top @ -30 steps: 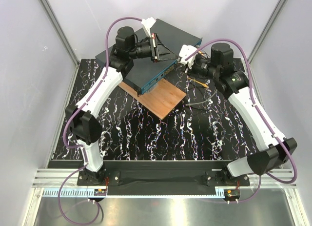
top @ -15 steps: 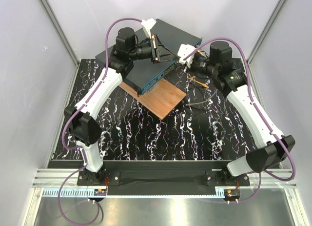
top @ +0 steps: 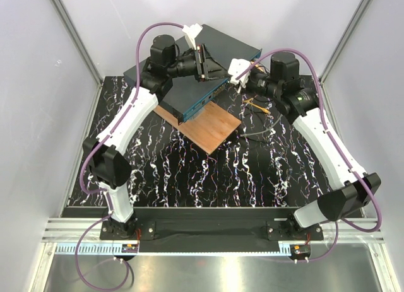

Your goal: Insert the plug into the switch port

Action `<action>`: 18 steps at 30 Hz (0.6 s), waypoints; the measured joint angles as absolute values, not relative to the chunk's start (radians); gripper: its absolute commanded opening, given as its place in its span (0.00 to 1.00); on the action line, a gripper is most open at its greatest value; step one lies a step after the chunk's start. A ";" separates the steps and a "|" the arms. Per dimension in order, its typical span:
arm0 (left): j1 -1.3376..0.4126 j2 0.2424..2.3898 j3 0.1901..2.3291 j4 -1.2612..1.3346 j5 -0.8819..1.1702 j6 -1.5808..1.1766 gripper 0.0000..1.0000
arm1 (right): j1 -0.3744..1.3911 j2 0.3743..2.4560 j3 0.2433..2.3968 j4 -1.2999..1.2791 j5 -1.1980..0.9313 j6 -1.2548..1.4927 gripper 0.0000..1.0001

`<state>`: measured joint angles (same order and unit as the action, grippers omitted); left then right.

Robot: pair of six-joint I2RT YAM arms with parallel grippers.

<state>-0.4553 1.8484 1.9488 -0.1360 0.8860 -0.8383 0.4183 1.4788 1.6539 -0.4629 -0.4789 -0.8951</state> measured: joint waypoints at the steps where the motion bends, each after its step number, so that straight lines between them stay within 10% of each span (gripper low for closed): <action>1: -0.455 1.848 1.951 -0.139 0.886 -0.832 0.55 | 0.418 1.481 1.662 -0.466 -0.477 -0.895 0.00; 10: -0.395 1.849 2.051 -0.179 0.862 -0.740 0.63 | 0.371 1.534 1.821 -0.635 -0.466 -0.719 0.00; 18: -0.355 1.822 2.180 -0.358 0.707 -0.398 0.43 | 0.193 1.542 1.844 -0.825 -0.518 -0.581 0.00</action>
<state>-0.3553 1.8217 2.1799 -0.3584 0.7067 -0.3985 0.1932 1.5425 1.8442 -0.8249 -0.5182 -0.5812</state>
